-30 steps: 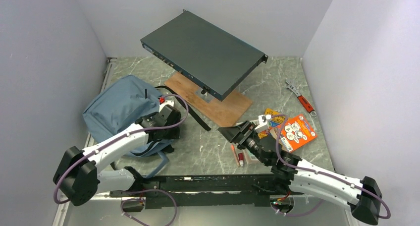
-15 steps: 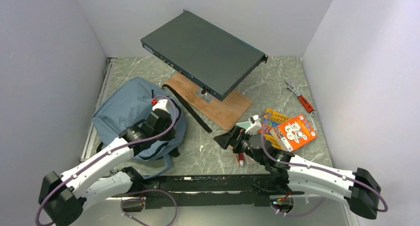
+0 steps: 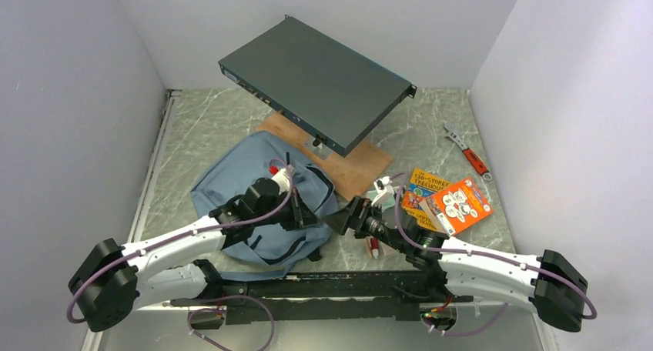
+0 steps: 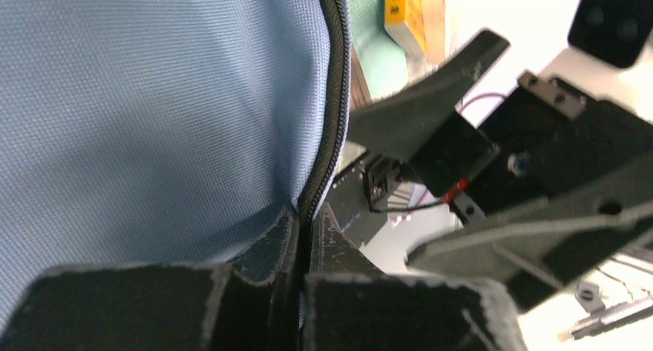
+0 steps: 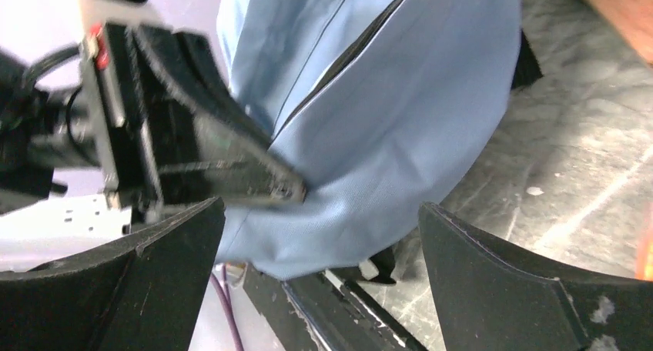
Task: Pack the student bag
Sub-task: Move the student bag to the center of the board, then unzip the student bag at the center of the board, then pick up the stationery from the center of the board.
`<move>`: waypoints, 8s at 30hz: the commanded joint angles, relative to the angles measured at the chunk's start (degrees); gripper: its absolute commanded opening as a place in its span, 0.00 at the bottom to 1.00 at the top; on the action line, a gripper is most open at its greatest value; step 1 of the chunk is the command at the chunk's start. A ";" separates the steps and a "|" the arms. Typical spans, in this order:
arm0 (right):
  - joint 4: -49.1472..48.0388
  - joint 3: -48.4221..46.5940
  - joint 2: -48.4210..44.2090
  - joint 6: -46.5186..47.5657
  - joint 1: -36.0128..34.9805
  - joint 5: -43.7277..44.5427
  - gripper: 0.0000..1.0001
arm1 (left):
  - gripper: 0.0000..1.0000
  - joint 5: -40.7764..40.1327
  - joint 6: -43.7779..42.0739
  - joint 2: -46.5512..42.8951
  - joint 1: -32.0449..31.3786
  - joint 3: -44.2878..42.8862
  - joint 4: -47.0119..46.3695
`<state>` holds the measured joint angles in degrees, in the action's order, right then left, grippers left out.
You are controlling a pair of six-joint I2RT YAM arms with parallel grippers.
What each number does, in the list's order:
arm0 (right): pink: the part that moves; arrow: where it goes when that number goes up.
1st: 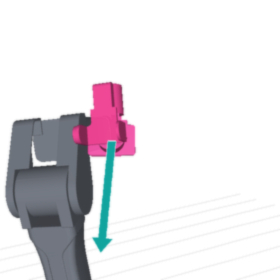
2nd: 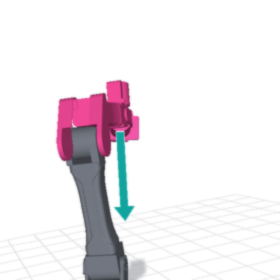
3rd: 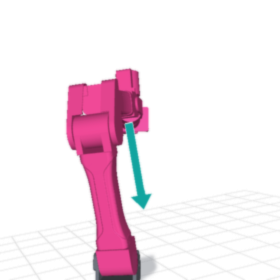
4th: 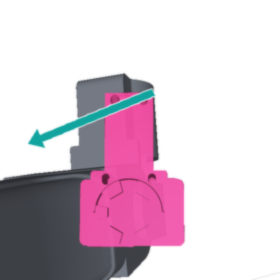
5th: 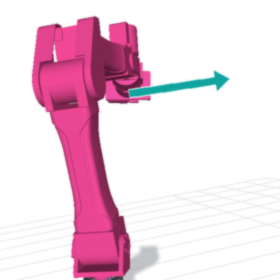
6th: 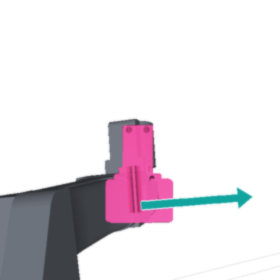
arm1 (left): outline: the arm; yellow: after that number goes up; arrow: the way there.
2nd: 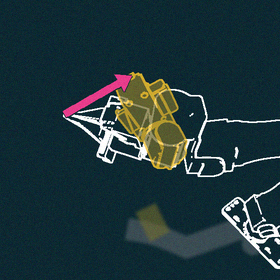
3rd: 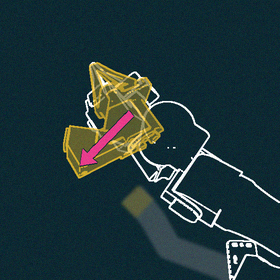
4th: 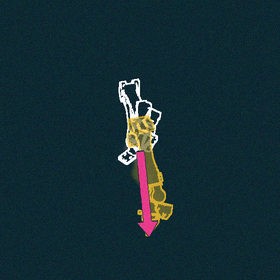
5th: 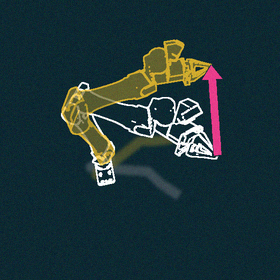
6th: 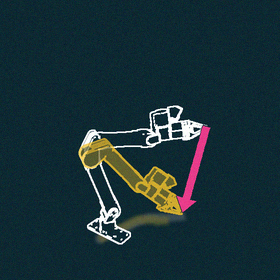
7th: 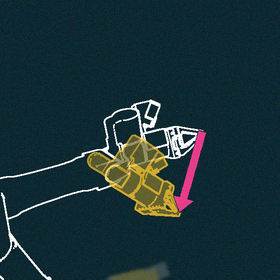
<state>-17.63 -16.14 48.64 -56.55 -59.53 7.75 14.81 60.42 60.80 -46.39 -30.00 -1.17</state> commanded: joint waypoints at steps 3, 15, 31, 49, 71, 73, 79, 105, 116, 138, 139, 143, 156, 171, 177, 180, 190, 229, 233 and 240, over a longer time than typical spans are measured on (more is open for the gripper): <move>6.55 -3.74 -0.17 -6.83 4.75 3.81 0.96 | 0.00 1.47 -0.71 -1.15 -4.93 0.30 -3.27; -4.64 -8.90 18.77 1.39 15.49 -11.30 0.82 | 0.49 -3.64 -10.76 -8.04 -8.21 1.03 7.01; -17.52 -5.64 26.36 3.45 10.40 -11.65 0.04 | 0.76 -30.87 -15.66 -6.66 10.10 -19.48 26.25; -17.79 -5.48 24.42 4.17 9.34 -10.68 0.00 | 0.50 -30.00 -21.76 11.76 10.36 -25.46 18.83; -16.68 -5.85 24.74 1.27 9.34 -7.98 0.00 | 0.10 -32.23 -26.47 15.61 10.36 -27.91 23.26; -16.41 -5.60 24.12 0.54 9.34 -6.85 0.00 | 0.05 -32.51 -27.11 14.78 10.38 -27.55 23.63; -15.58 -5.07 22.83 -2.90 8.96 -1.83 0.00 | 0.00 -32.09 -28.88 11.29 10.37 -24.98 23.92; -30.79 2.06 28.45 -18.75 7.50 12.46 0.00 | 0.00 -47.80 1.51 -14.45 3.48 -11.82 65.97; -32.66 3.55 29.55 -18.32 7.74 12.83 0.00 | 0.00 -52.56 17.78 -27.61 1.98 -14.80 81.98; 23.59 -13.66 11.68 10.10 0.69 13.90 0.83 | 1.00 -43.90 -13.14 -39.73 2.03 -12.18 48.84; 26.89 -14.82 11.19 9.38 -0.39 15.17 0.84 | 1.00 -44.13 -14.75 -38.09 2.01 -13.30 48.28; 41.27 -21.19 12.27 0.66 -6.35 24.12 0.91 | 1.00 -45.33 -22.41 -30.95 2.03 -19.67 47.59; 77.56 -63.53 41.19 -16.99 -17.01 38.22 1.00 | 1.00 -57.83 -42.45 -34.39 2.05 -23.62 40.49; 61.81 -78.22 58.98 -21.64 -14.81 39.82 0.91 | 1.00 -64.82 -42.32 -49.57 2.07 -14.70 38.66; 61.90 -80.95 63.20 -20.50 -13.33 37.31 0.61 | 1.00 -64.28 -44.02 -47.65 2.17 -14.90 38.36; 61.79 -80.48 64.21 -19.79 -12.88 37.27 0.61 | 1.00 -62.41 -44.37 -47.78 2.62 -14.49 37.53; 51.82 -66.20 57.27 -17.74 -12.10 31.63 0.00 | 1.00 -51.64 -47.58 -40.54 4.80 -14.00 33.98; 14.02 -36.83 39.78 -15.69 -10.17 22.43 0.00 | 0.94 -42.66 -52.76 1.77 -6.52 -21.02 42.30; 13.89 -36.69 39.43 -15.93 -10.17 22.47 0.00 | 0.92 -43.50 -52.43 3.23 -6.52 -21.42 42.63; 13.50 -35.81 39.34 -14.30 -10.17 22.26 0.00 | 0.42 -52.17 -49.60 3.00 -6.48 -23.34 45.71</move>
<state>-0.89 -52.49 90.63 -72.62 -69.14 30.41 -29.98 9.47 64.49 -52.71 -50.98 42.11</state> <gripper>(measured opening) 0.007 0.536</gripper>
